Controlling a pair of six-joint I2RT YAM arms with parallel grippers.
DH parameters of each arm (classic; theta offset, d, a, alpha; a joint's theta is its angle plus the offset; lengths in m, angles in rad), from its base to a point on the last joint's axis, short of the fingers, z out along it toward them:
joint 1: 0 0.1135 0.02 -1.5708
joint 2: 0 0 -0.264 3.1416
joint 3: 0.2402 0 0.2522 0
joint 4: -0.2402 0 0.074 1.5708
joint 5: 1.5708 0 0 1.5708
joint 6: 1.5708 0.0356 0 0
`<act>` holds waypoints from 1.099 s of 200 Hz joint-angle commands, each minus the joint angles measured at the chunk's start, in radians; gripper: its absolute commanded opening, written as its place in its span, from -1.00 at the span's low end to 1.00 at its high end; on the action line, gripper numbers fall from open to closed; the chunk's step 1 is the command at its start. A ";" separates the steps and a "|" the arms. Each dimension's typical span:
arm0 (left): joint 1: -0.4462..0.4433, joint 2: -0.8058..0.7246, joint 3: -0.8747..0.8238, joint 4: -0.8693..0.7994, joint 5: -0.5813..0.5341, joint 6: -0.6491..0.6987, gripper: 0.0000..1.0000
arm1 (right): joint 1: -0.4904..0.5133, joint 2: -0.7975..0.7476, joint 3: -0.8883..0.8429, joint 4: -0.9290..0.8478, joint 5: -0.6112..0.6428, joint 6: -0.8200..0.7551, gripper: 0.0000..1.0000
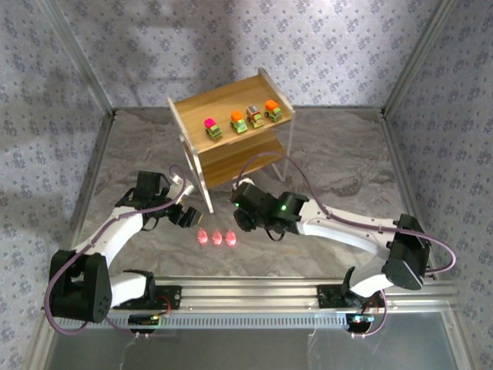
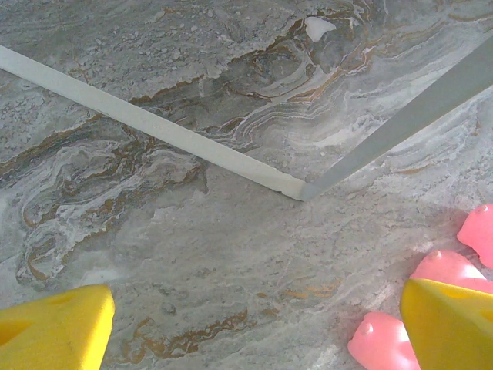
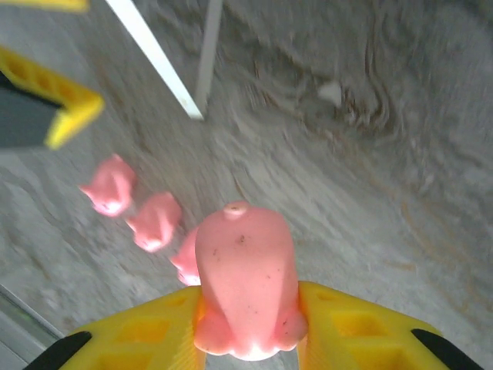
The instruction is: Place and organize the plastic toys onto the shelf
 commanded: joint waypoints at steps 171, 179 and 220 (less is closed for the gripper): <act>-0.007 -0.023 -0.012 -0.003 0.015 0.000 0.91 | -0.077 0.212 0.193 0.165 0.078 -0.028 -0.29; -0.007 -0.023 -0.012 -0.003 0.016 0.000 0.91 | -0.079 0.215 0.192 0.169 0.078 -0.025 -0.29; -0.007 -0.029 -0.012 -0.006 0.016 0.000 0.91 | -0.089 0.224 0.186 0.206 0.083 -0.018 -0.29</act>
